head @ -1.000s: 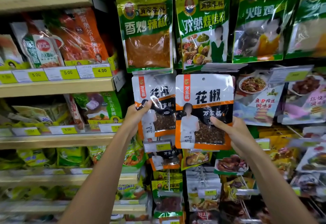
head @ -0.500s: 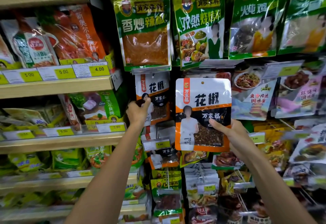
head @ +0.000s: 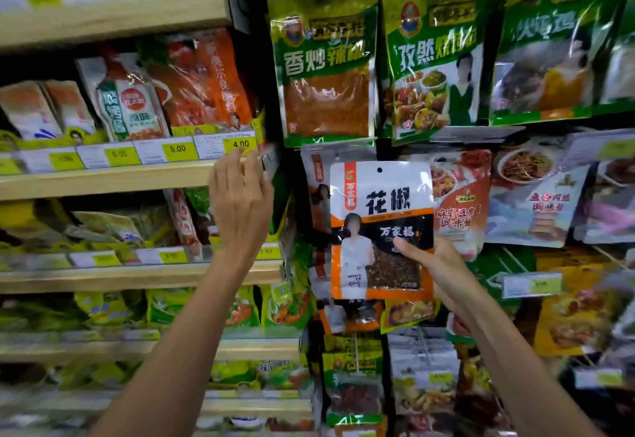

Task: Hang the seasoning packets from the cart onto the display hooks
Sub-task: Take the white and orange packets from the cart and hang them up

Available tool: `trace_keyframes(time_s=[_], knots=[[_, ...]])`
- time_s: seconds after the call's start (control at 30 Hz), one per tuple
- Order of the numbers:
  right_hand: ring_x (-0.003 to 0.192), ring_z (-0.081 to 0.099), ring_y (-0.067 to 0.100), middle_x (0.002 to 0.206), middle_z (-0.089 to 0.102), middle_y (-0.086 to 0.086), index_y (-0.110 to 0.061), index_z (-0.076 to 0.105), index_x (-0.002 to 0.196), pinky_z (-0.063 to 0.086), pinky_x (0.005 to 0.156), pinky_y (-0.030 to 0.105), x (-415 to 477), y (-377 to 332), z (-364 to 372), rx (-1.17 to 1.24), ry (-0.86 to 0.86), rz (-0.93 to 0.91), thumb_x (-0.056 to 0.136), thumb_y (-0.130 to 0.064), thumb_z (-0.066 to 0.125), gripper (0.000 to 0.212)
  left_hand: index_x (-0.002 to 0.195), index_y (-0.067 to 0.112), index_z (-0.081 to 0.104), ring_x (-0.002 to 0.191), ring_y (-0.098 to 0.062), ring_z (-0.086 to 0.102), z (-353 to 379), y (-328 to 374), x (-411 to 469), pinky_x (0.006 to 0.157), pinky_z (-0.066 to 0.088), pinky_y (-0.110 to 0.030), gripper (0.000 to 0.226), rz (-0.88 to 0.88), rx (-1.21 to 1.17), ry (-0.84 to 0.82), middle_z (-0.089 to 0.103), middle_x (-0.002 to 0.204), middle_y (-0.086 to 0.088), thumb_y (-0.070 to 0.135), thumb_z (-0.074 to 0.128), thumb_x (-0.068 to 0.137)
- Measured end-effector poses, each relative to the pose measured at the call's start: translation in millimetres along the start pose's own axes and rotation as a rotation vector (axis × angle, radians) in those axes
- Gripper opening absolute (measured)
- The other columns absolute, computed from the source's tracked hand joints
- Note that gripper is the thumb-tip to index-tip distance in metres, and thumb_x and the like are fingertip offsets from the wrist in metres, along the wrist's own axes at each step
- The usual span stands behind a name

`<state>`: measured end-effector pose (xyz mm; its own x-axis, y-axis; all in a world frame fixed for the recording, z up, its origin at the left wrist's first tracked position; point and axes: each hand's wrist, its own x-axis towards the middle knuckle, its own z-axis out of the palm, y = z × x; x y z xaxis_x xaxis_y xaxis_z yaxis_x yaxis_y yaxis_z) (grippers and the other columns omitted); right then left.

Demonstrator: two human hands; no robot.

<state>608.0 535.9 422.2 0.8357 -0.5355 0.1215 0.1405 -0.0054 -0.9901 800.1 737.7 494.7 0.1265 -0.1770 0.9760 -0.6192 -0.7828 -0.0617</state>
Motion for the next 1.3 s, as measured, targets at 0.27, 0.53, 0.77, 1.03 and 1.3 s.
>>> trace_keyframes(time_s=[0.27, 0.53, 0.77, 1.03, 1.3], knots=[[0.104, 0.066, 0.005, 0.107, 0.073, -0.011, -0.022, 0.066, 0.112, 0.049, 0.09, 0.026, 23, -5, 16, -0.033, -0.062, -0.019, 0.07, -0.043, 0.073, 0.048, 0.107, -0.004, 0.06, 0.1, -0.043, 0.056, 26, -19, -2, 0.091, 0.043, -0.051, 0.023, -0.009, -0.003, -0.01, 0.059, 0.11, -0.027, 0.014, 0.049, 0.096], [0.106, 0.065, 0.005, 0.109, 0.073, -0.01, -0.026, 0.067, 0.107, 0.047, 0.094, 0.028, 43, -7, 33, -0.07, -0.092, -0.032, 0.072, -0.042, 0.073, 0.039, 0.106, -0.001, 0.059, 0.104, -0.035, 0.042, 37, -23, -6, 0.093, 0.039, -0.05, 0.025, -0.013, -0.044, 0.063, 0.058, 0.107, -0.026, 0.017, 0.046, 0.097], [0.111, 0.063, 0.008, 0.112, 0.072, -0.009, -0.02, 0.065, 0.116, 0.045, 0.1, 0.032, 48, -3, 43, -0.059, -0.095, -0.045, 0.067, -0.045, 0.075, 0.056, 0.108, 0.0, 0.058, 0.106, -0.033, 0.041, 39, -26, -7, 0.095, 0.037, -0.048, 0.026, -0.003, -0.084, 0.088, 0.058, 0.108, -0.025, 0.019, 0.044, 0.097], [0.099, 0.065, -0.001, 0.103, 0.073, -0.012, -0.027, 0.065, 0.101, 0.046, 0.077, 0.015, 49, -3, 42, -0.057, -0.046, 0.0, 0.082, -0.028, 0.072, 0.021, 0.108, 0.004, 0.054, 0.104, -0.032, 0.041, 39, -27, -7, 0.094, 0.035, -0.045, 0.021, 0.009, -0.11, 0.095, 0.057, 0.107, -0.023, 0.019, 0.046, 0.096], [0.128, 0.049, 0.019, 0.136, 0.057, 0.004, -0.011, 0.05, 0.137, 0.036, 0.111, 0.039, 75, 1, 55, -0.1, 0.075, -0.021, 0.084, -0.029, 0.072, 0.06, 0.109, 0.005, 0.053, 0.105, -0.031, 0.042, 38, -27, -7, 0.096, 0.034, -0.044, 0.021, 0.016, -0.113, 0.083, 0.057, 0.107, -0.023, 0.02, 0.044, 0.097]])
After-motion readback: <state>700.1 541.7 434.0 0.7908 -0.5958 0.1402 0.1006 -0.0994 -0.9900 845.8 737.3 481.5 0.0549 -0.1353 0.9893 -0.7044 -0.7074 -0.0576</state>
